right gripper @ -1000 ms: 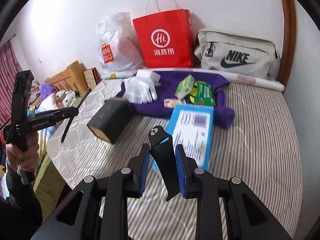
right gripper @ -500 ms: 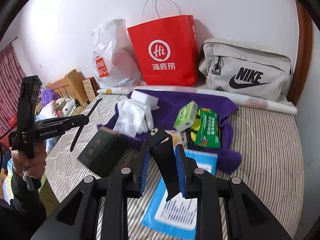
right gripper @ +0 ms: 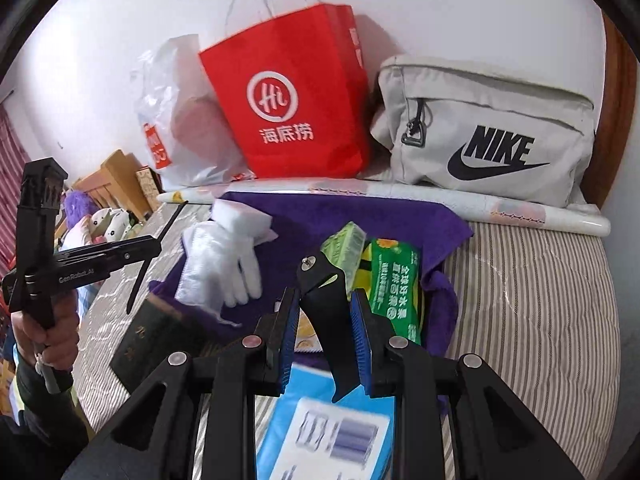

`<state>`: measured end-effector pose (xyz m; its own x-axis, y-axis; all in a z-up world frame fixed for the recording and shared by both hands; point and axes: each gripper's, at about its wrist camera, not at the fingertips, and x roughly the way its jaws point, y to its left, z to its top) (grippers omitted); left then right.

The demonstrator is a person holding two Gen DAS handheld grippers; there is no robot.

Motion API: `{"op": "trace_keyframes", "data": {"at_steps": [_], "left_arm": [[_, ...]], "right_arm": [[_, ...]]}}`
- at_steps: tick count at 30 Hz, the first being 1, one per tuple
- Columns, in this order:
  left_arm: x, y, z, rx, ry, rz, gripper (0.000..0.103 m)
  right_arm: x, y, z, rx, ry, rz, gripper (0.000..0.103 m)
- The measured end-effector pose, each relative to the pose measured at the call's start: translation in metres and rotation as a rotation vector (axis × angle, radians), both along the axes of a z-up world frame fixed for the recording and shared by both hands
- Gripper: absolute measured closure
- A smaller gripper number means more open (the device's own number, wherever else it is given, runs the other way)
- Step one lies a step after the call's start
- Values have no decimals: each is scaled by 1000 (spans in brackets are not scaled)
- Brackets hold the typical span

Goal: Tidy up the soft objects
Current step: 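Carry the watch strap with the left gripper over the purple towel, then lower the watch strap onto the white gloves and open the left gripper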

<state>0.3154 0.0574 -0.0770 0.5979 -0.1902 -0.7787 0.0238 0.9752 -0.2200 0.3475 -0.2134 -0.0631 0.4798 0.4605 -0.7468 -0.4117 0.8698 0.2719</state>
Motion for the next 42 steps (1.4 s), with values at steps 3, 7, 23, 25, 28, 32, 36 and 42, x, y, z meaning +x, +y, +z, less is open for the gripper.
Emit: {"op": "trace_keyframes", "data": {"at_steps": [3, 7, 23, 25, 28, 32, 36, 42], "left_arm": [[12, 0, -7, -5, 14, -9, 83], [25, 0, -14, -5, 27, -10, 83], [56, 1, -39, -16, 75, -11, 83], [57, 0, -39, -18, 79, -17, 82], [57, 0, -40, -16, 89, -18, 82], [53, 1, -38, -7, 86, -11, 70], [43, 2, -29, -2, 73, -11, 63], [14, 2, -9, 32, 45, 0, 48]], "right_arm": [[13, 2, -8, -1, 15, -4, 77], [29, 4, -18, -2, 34, -10, 77], [62, 18, -54, -52, 109, -6, 74], [63, 19, -54, -52, 115, -2, 70], [64, 19, -57, -50, 131, -1, 69], [62, 19, -56, -60, 134, -4, 63], [53, 18, -47, -78, 107, -25, 52], [30, 19, -24, -116, 69, -53, 41]]}}
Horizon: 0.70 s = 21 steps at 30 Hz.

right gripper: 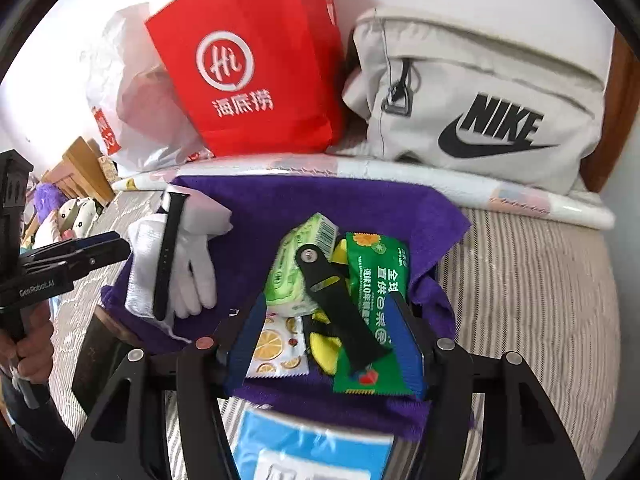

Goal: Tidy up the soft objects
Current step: 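Lower the watch strap onto the white gloves and open the left gripper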

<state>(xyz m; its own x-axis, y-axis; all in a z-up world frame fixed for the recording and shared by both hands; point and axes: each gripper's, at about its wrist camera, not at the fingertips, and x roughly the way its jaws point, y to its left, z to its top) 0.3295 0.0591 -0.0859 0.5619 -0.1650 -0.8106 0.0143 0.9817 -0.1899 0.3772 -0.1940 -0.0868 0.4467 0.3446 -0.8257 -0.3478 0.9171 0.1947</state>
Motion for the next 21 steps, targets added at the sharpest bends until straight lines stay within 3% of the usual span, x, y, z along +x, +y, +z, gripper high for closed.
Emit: {"op": "trace_keyframes", "data": {"at_steps": [4, 13, 16, 21], "left_arm": [[-28, -4, 16, 25, -29, 2, 41], [-99, -19, 47, 42, -81, -9, 26], [-122, -25, 54, 55, -95, -7, 23], [-157, -32, 64, 50, -109, -14, 21]], "right_arm": [[-28, 2, 19, -48, -36, -15, 31], [-100, 1, 48, -63, -74, -33, 30], [-128, -1, 56, -67, -107, -70, 11], [-168, -7, 68, -91, -134, -107, 7]]}}
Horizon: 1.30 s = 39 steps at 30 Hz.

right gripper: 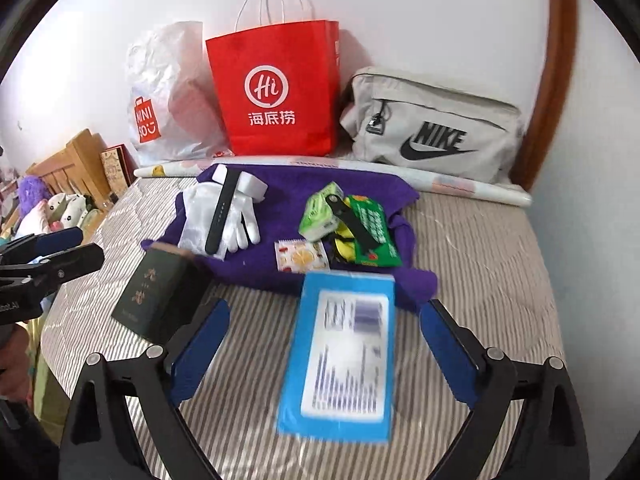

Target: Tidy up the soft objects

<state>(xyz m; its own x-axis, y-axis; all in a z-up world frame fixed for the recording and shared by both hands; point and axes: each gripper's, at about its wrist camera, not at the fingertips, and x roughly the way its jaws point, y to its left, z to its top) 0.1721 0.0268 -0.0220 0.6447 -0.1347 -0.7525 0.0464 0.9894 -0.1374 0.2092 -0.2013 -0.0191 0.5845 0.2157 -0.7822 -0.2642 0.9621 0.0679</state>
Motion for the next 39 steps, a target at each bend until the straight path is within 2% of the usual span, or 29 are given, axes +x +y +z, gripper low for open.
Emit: {"op": "trace_keyframes", "data": {"at_steps": [3, 11, 14, 18, 21, 26, 39], "left_arm": [[-20, -5, 3, 8, -12, 13, 17], [-71, -17, 3, 31, -12, 66, 17], [-92, -20, 6, 43, -43, 96, 10], [-115, -26, 9, 58, -80, 127, 10], [-125, -29, 12, 41, -89, 129, 10], [-136, -33, 13, 56, -99, 154, 10], [-145, -45, 10, 64, -97, 140, 10]], "right_arm": [[-22, -6, 6, 15, 4, -21, 7], [-80, -17, 20, 18, -46, -42, 7], [-101, -21, 25, 27, -67, -44, 7], [-122, -26, 27, 35, -84, -41, 6], [-135, -29, 27, 31, -88, -39, 6], [-151, -36, 24, 42, -103, -48, 6], [-160, -47, 19, 36, -96, -73, 6]]}}
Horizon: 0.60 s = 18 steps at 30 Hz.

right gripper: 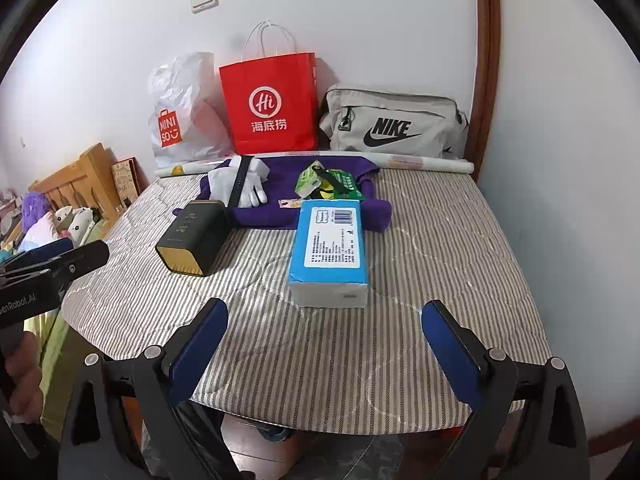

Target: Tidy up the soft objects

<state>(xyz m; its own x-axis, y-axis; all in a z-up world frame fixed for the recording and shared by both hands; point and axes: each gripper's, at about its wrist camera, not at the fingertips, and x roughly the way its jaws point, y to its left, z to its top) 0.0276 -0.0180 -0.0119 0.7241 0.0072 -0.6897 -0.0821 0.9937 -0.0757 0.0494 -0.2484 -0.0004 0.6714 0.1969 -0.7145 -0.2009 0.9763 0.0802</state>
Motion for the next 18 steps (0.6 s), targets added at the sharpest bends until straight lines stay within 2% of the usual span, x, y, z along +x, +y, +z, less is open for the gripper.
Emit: {"op": "trace_keyframes", "data": {"at_steps": [18], "left_arm": [[-7, -1, 2, 0, -2, -8, 10]], "right_arm": [[-9, 1, 10, -9, -27, -10, 6]]}}
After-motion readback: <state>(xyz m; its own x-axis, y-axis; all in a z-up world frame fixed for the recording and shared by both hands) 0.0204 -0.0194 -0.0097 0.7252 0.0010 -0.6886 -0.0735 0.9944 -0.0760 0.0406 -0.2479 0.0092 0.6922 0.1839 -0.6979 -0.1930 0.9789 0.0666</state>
